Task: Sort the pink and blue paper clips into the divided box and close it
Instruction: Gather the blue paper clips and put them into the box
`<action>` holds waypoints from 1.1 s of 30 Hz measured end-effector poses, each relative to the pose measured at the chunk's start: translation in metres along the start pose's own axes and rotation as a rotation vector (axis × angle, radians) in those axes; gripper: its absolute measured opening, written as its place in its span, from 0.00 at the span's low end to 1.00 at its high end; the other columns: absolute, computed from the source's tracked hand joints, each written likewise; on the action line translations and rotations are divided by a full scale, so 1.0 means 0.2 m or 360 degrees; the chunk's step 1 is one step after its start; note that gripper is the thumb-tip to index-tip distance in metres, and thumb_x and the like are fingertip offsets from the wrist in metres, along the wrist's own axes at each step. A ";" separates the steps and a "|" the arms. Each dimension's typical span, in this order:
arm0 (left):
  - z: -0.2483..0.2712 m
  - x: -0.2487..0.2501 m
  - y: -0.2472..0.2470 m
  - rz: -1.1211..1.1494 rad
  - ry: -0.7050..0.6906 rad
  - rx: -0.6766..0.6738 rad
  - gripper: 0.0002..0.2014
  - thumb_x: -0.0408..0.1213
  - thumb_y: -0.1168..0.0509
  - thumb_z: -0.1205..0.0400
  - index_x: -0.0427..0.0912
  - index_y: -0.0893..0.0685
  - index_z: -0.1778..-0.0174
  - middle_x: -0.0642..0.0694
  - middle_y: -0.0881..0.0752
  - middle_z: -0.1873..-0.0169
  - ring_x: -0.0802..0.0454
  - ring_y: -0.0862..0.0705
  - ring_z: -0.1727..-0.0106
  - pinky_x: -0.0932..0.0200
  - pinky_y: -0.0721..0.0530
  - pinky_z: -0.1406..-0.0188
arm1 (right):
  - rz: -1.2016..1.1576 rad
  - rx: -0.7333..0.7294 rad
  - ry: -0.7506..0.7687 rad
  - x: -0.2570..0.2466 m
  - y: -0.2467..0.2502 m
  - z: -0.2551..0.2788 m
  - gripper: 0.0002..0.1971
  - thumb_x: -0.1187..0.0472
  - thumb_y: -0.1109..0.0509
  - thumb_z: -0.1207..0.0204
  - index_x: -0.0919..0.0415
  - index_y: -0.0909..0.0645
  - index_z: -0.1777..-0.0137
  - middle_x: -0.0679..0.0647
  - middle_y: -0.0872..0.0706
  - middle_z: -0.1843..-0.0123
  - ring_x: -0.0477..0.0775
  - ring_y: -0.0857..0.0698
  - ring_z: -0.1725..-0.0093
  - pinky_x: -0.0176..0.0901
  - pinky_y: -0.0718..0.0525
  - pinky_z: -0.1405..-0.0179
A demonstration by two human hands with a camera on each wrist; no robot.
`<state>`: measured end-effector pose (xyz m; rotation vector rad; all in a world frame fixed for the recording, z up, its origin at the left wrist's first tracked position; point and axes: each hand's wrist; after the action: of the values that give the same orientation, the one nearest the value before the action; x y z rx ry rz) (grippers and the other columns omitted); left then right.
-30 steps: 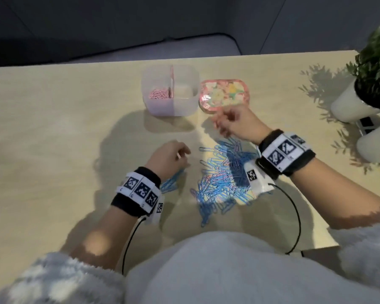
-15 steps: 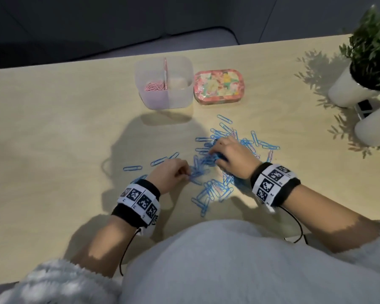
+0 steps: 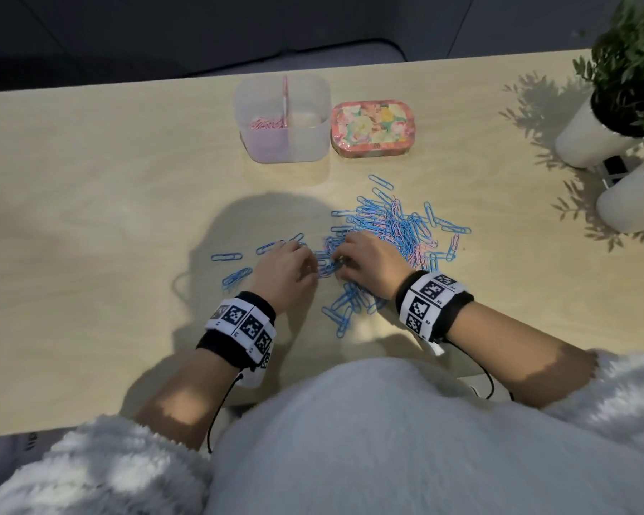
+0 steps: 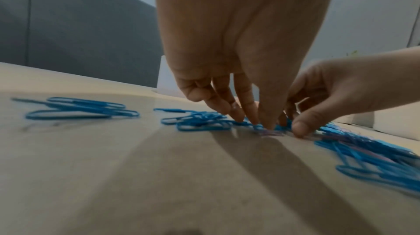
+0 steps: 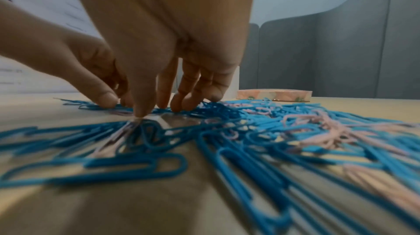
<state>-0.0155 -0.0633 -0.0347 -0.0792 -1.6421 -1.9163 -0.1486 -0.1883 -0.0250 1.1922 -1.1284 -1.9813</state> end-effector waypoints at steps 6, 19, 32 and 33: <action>0.03 -0.04 -0.01 0.0059 0.0112 0.0017 0.06 0.41 0.33 0.24 0.43 0.18 0.54 0.44 0.16 0.53 0.42 0.19 0.49 0.48 0.21 0.49 | -0.0033 -0.0078 -0.0044 0.04 0.01 0.02 0.06 0.61 0.33 0.26 0.63 0.21 0.54 0.59 0.19 0.48 0.61 0.21 0.44 0.51 0.23 0.55; 0.00 0.04 -0.01 0.0062 0.0064 -0.0071 0.07 0.40 0.33 0.24 0.41 0.16 0.55 0.41 0.17 0.52 0.41 0.19 0.47 0.49 0.23 0.48 | -0.0116 -0.0165 -0.0058 0.08 0.01 0.19 0.10 0.60 0.31 0.29 0.56 0.16 0.47 0.56 0.18 0.48 0.58 0.20 0.44 0.50 0.20 0.50; 0.00 -0.06 0.02 -0.0121 0.0001 0.0325 0.10 0.39 0.36 0.20 0.40 0.16 0.47 0.40 0.17 0.48 0.39 0.23 0.46 0.49 0.27 0.46 | -0.0130 -0.0128 -0.0206 0.15 0.01 0.19 0.03 0.62 0.32 0.27 0.60 0.19 0.57 0.58 0.13 0.54 0.62 0.17 0.52 0.49 0.21 0.54; 0.00 -0.04 0.01 -0.0136 -0.0044 0.0299 0.09 0.40 0.36 0.20 0.42 0.16 0.48 0.41 0.16 0.49 0.40 0.23 0.46 0.49 0.27 0.46 | -0.0158 -0.0096 -0.0219 0.15 0.01 0.20 0.02 0.63 0.33 0.26 0.61 0.20 0.56 0.58 0.13 0.55 0.62 0.17 0.53 0.49 0.21 0.54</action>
<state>-0.0081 -0.0607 -0.0367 0.0414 -1.8628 -1.8200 -0.1983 -0.1986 -0.0266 1.1147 -1.0860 -2.1853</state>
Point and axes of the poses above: each hand's wrist, its own z-axis away from the middle knuckle, its own y-axis out of the back of the hand, x = y × z
